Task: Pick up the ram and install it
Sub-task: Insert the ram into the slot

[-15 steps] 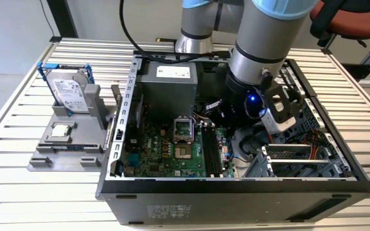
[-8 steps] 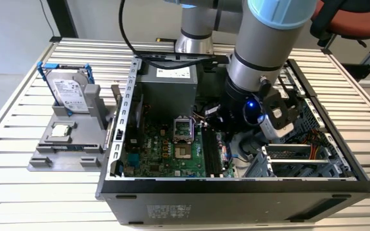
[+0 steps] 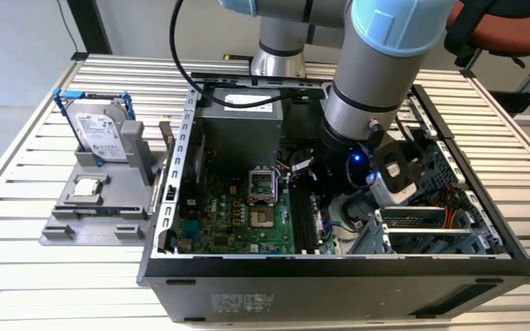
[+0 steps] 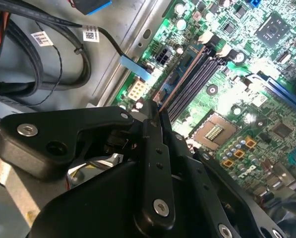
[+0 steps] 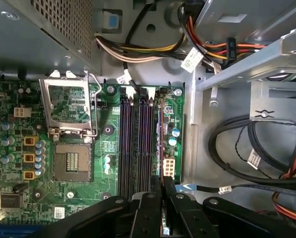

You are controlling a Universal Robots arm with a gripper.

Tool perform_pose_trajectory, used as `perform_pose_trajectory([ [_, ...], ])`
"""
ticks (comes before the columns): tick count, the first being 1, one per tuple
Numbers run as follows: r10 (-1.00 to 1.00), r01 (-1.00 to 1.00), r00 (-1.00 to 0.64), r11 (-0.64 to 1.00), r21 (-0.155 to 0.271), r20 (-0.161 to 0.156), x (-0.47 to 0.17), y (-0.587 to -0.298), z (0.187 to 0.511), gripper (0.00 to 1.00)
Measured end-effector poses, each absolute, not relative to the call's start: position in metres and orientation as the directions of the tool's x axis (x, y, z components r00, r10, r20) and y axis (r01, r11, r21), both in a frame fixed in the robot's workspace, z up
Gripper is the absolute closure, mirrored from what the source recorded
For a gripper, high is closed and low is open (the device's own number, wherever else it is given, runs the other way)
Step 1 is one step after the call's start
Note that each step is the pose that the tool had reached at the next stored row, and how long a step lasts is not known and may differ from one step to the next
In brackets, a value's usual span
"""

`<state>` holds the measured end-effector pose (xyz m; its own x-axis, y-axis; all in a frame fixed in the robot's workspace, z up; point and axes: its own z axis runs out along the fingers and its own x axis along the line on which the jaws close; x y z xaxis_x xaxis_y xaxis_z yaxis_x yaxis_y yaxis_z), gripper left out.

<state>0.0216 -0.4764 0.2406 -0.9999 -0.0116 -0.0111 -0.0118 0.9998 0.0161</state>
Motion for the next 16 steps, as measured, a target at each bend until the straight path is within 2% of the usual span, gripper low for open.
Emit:
perform_pose_trajectory([
  [16, -0.014, -0.014, -1.0, 1.0, -0.006, -0.005, 0.021, -0.472, 0.228, 1.0],
])
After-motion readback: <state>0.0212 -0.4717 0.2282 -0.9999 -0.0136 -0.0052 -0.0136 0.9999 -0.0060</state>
